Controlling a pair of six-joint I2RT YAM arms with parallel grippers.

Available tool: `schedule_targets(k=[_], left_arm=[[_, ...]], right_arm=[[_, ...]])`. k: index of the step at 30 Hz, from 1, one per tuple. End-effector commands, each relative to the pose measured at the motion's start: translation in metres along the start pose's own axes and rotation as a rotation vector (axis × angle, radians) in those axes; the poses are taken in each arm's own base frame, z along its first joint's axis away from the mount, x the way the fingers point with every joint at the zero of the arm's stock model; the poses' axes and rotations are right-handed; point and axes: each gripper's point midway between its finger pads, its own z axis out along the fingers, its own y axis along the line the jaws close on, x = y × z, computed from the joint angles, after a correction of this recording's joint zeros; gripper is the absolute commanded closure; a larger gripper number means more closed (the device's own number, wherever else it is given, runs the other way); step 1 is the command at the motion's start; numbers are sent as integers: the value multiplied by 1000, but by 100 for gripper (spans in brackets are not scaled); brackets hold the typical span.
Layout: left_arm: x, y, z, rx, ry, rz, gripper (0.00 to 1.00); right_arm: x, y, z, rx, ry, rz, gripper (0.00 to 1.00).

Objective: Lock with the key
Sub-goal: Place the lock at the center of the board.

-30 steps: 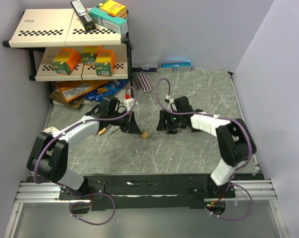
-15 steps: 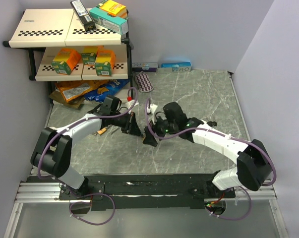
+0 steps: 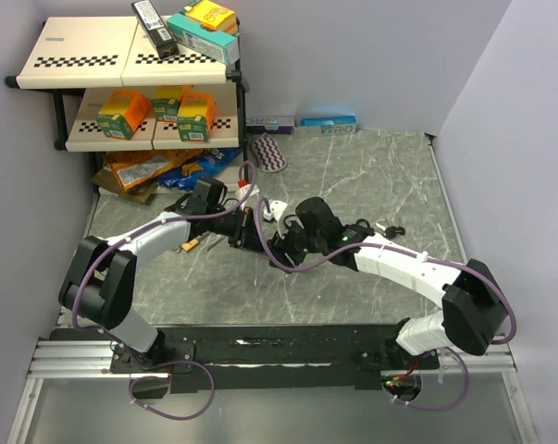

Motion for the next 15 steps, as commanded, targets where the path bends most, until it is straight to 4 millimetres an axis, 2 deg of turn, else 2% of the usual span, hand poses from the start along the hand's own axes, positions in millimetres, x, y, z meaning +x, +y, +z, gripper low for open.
schedule_targets(k=[1,4,6,9,10,13,14,15], left_arm=[[-7,-16,-2,68,-7,25,99],[-9,-15,-1,63,-11,21,99],[-9,-15,-1,63,-11,21,99],[-8,-14,-2,58,-14,20,99],[-8,-14,-3,58,-16,21,99],[-14,-7,-9,28,-49,25,82],[-20,-4,-13,-6,-83,45,68],[-22,-1,-17,-23,-109,40,60]], right_arm=[[-24,-8,1,57,-44,-37,29],[-28,-8,1,61,-51,-26,27],[-29,-9,2,69,-51,-18,30],[-27,-13,3,85,-47,-14,53],[-27,-14,3,93,-46,-15,66],[-24,-13,4,97,-39,19,85],[-23,-15,4,102,-37,35,88],[-22,-16,5,105,-36,52,93]])
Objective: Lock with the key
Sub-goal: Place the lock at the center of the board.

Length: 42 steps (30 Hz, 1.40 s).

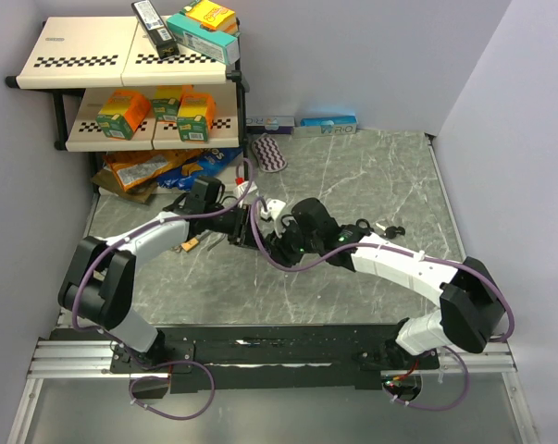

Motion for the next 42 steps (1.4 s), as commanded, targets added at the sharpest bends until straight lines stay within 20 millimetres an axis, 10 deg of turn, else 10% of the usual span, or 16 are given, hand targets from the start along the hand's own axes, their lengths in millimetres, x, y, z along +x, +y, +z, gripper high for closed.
schedule_targets(k=[1,9,20,34,42], left_arm=[[-22,-3,-26,-40,-130,44,53],[-63,27,-115,-341,-507,101,12],[-66,30,-195,-569,-769,163,3],[-66,27,-206,-574,-769,183,4],[-62,33,-208,-608,-776,179,4]], right_arm=[[-18,-12,3,55,-37,71,96],[-2,-35,24,96,73,362,100],[12,-64,59,302,236,663,100],[45,-87,78,470,336,755,100],[60,-88,82,503,364,782,76]])
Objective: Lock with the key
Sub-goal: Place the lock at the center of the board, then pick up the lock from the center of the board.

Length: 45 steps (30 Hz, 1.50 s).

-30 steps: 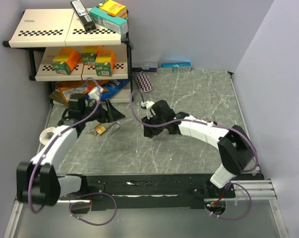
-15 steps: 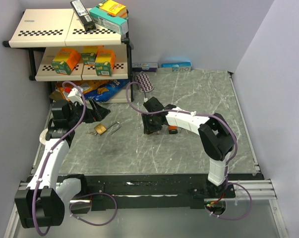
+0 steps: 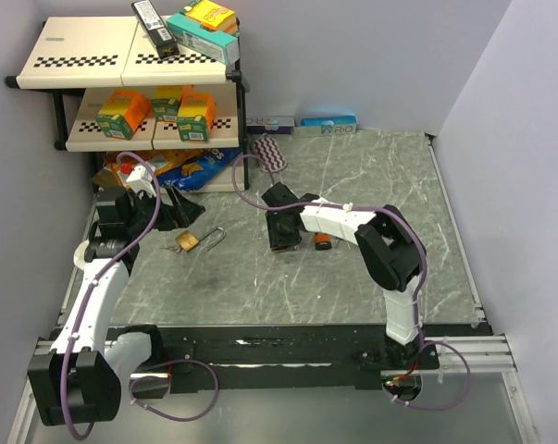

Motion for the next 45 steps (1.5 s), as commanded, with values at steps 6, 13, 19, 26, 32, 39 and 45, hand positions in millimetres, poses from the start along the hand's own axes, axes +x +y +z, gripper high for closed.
schedule_targets(k=[6,13,19,26,32,39,45], left_arm=[[-8,3,-2,-15,-4,67,4],[-5,12,-1,-52,88,107,4],[3,25,-7,-65,218,211,4],[44,69,-19,-59,535,367,4],[44,101,-9,-109,606,498,4],[74,123,14,-159,734,584,4],[104,125,42,-131,819,637,3]], right_arm=[[-8,-5,-4,46,-28,54,55],[-13,0,-9,25,-41,44,16],[-31,13,-31,-42,-96,14,14],[-63,39,-94,-221,-291,-116,9],[-78,40,-145,-316,-494,-365,4],[-72,12,-180,-484,-482,-431,0],[-78,-19,-198,-422,-542,-490,0]])
